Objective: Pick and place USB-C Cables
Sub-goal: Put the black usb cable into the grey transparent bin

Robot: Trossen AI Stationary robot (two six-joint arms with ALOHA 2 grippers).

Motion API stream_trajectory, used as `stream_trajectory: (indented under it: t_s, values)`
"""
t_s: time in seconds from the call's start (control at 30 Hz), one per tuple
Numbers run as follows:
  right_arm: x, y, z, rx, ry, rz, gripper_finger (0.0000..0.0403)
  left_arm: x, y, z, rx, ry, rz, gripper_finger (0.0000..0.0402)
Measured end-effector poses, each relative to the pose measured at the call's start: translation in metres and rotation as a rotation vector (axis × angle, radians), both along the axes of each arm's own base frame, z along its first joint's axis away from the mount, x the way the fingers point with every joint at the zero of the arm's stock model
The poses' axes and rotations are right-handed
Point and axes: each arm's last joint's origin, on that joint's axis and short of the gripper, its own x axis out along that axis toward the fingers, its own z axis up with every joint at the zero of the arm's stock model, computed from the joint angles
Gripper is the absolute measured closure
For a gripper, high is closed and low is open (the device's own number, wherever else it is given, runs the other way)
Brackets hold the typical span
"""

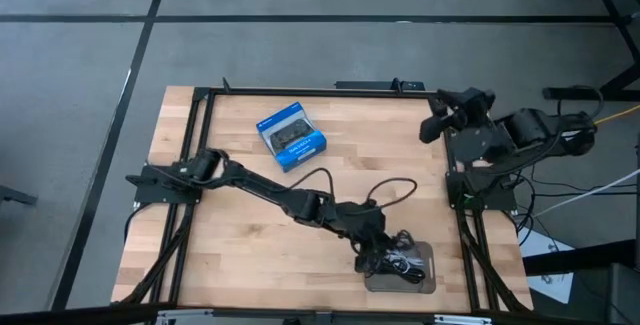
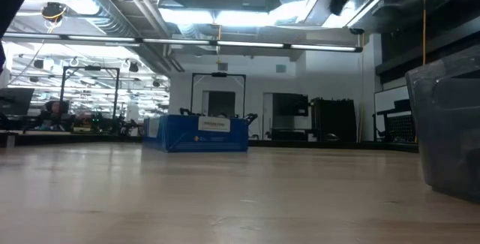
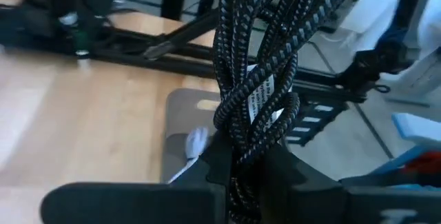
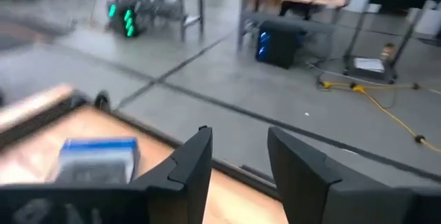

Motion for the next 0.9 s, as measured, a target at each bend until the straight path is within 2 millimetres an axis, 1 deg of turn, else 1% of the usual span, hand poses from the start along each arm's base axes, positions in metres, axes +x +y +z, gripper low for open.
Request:
stream_trajectory:
  t_s: [0.13, 0.23, 0.3, 0.43, 0.53, 0.6, 0.7, 0.77, 0.9]
  values:
    - [0.011, -0.003, 0.011, -0.025, 0.076, 0.083, 0.0257, 0.017, -0.006, -0.007, -0.007, -0.016, -0.017, 0.037]
    - [0.013, -0.007, 0.02, -0.024, 0.081, 0.13, 0.0257, 0.031, -0.013, -0.006, 0.0, -0.054, -0.058, 0.037]
    - [0.013, -0.009, 0.023, -0.013, 0.094, 0.156, 0.0257, 0.038, -0.016, -0.012, -0.004, -0.047, -0.087, 0.037]
    - [0.01, -0.012, 0.027, 0.021, 0.096, 0.216, 0.0257, 0.043, -0.019, -0.034, 0.003, 0.051, -0.116, 0.0371]
    - [0.009, -0.012, 0.028, 0.034, 0.11, 0.262, 0.0257, 0.045, -0.016, -0.038, -0.035, 0.078, -0.092, 0.037]
    - [0.009, -0.011, 0.028, 0.038, 0.116, 0.278, 0.0257, 0.045, -0.015, -0.037, -0.041, 0.076, -0.084, 0.0351]
    - [0.009, -0.011, 0.027, 0.034, 0.131, 0.294, 0.0257, 0.046, -0.013, -0.037, -0.033, 0.074, -0.059, 0.0305]
    - [0.009, -0.011, 0.027, 0.042, 0.135, 0.31, 0.0257, 0.046, -0.013, -0.037, -0.033, 0.074, -0.062, 0.0282]
    - [0.008, -0.011, 0.025, 0.042, 0.167, 0.313, 0.0257, 0.045, -0.015, -0.037, -0.044, 0.077, -0.09, 0.0266]
